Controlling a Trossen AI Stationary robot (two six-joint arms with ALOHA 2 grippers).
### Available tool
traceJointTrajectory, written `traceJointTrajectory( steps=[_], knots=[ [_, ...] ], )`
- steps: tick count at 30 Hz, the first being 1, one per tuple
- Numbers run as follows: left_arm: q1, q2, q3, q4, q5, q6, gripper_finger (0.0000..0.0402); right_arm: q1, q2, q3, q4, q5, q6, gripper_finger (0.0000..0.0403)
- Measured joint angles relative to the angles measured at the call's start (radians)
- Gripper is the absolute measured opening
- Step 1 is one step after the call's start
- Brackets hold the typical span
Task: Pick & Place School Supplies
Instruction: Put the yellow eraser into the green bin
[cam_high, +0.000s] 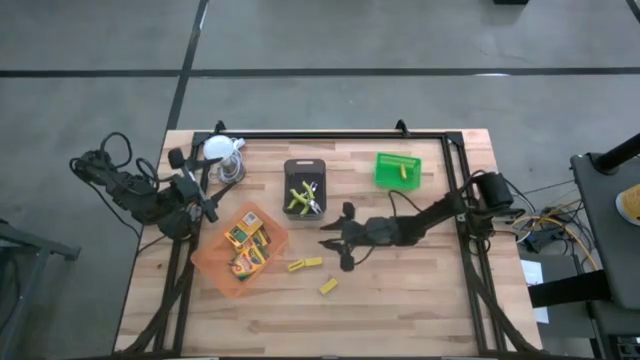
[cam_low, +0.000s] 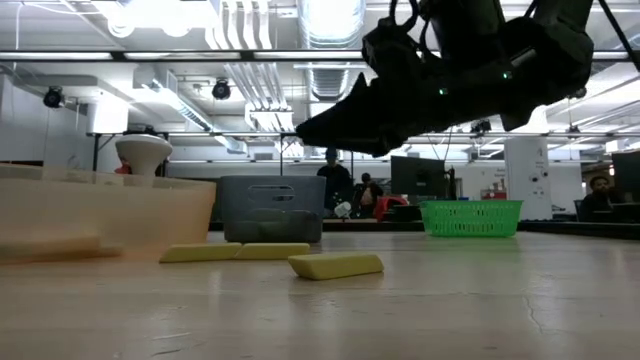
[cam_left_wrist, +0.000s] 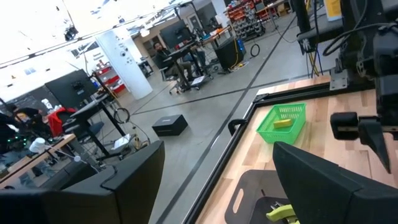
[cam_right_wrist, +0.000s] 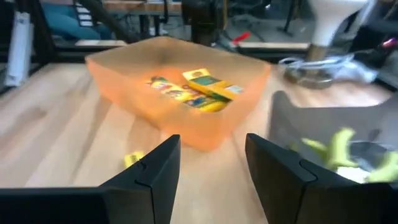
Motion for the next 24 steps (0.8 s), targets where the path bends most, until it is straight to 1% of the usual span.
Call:
traceJointTrajectory(
  steps=[4, 8, 24],
  knots=[
    [0.0, 0.002, 0.0, -0.001, 0.0, 0.0, 0.0305, 0.0, 0.0, 0.016, -0.076, -0.06, 0.08, 0.0183],
    [0.0, 0.006, 0.0, -0.003, 0.0, 0.0, 0.0305, 0.004, 0.0, 0.025, -0.115, -0.116, 0.106, 0.0185],
    [0.0, 0.006, 0.0, -0.001, 0.0, 0.0, 0.0305, 0.017, 0.004, 0.034, -0.146, -0.134, 0.111, 0.0183]
  ],
)
